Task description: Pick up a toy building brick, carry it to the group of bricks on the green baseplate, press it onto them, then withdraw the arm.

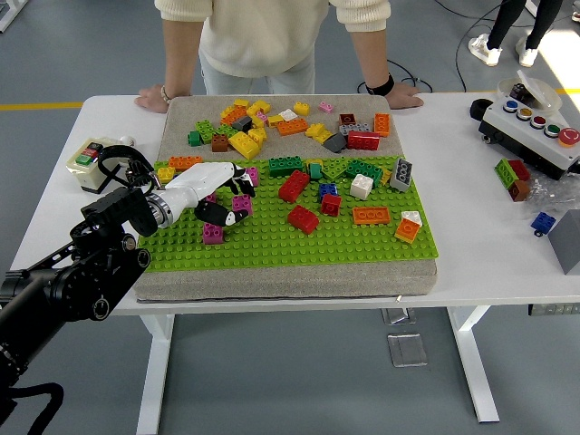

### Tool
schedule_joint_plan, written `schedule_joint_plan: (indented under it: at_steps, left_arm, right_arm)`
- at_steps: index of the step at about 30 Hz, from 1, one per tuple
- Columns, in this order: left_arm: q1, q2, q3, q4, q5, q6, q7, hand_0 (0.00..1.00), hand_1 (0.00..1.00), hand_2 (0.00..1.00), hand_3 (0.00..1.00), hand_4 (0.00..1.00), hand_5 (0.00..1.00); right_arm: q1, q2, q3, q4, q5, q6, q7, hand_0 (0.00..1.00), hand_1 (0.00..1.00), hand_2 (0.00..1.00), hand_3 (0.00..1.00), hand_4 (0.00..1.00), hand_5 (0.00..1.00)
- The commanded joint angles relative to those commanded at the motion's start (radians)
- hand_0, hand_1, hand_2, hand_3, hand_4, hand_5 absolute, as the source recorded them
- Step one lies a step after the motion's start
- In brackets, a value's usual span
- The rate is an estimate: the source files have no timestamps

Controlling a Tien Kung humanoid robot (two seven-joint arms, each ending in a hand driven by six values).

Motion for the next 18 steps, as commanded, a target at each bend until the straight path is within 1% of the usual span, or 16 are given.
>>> schedule_joint_plan:
  at_steps: [7,18]
  left_arm:
    - [0.006,0.023,-0.001,-0.004,0.005,-0.004,0.0,0.599,0.574,0.561,0.533,0.611,0.002]
    - [0.005,0.042,-0.005,-0.004,0.007,-0.009,-0.001,0.597,0.574,0.56,0.533,0.606,0.002]
  right_arm:
    - [-0.002,0.0,0.001,0.0,0.0,0.0,0.0,0.752,0.677,0.725,0.655,0.91,0.484]
    - [-0.003,-0.001,0.004,0.0,0.0,-0.001,-0.001,0.753,0.677,0.725,0.654,0.909,0.484]
